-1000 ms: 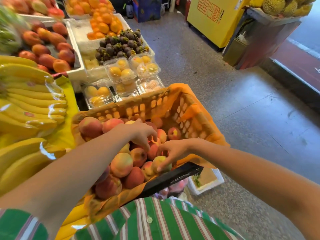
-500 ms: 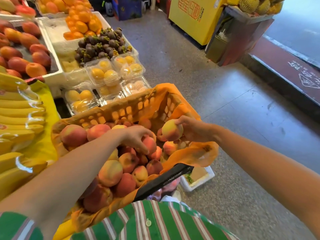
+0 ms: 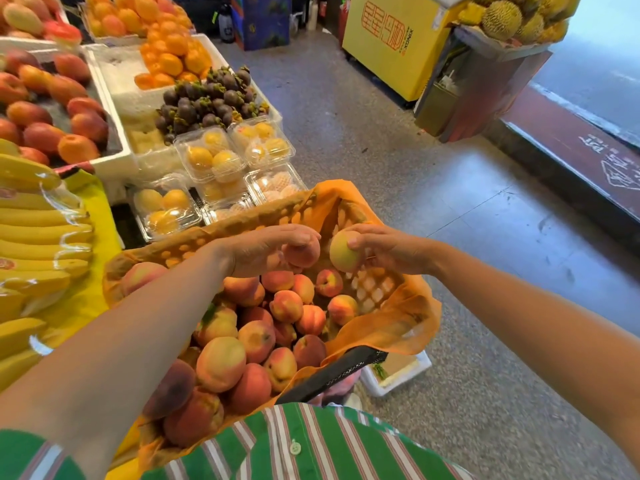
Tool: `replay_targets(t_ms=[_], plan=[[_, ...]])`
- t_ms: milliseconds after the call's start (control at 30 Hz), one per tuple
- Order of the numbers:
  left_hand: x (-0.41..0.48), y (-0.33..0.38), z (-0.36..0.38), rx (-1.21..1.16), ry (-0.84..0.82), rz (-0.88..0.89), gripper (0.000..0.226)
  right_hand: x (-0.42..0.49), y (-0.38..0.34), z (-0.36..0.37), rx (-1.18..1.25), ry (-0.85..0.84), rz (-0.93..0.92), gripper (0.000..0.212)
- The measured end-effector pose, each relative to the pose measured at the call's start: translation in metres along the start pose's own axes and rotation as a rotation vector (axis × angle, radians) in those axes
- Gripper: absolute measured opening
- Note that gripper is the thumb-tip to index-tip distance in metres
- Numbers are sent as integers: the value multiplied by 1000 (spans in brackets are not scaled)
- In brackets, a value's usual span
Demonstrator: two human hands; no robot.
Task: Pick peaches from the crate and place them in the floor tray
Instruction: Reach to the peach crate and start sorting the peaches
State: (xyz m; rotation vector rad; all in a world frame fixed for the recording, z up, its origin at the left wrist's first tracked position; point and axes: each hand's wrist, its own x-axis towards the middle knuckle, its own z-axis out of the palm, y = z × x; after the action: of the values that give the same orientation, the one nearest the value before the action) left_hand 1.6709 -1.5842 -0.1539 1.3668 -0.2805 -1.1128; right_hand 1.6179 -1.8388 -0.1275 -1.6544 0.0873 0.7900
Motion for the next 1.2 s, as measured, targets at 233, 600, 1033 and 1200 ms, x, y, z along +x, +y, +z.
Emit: replay_targets(t_ms=[233,600,1033,1200], plan=[[-17,9,-33,37,-3,-7,71,40,17,11,-826,-51,126,51],[-14,5,-33,125,-3,-42,33,62,42,28,-1609,-366,417,55],[0,1,-20,185,-8,-62,37,45,0,12,-1025,70,-126,19],[22,-2,-12,213,42,-72,38,25,16,-18,-1103,422,-345,40]])
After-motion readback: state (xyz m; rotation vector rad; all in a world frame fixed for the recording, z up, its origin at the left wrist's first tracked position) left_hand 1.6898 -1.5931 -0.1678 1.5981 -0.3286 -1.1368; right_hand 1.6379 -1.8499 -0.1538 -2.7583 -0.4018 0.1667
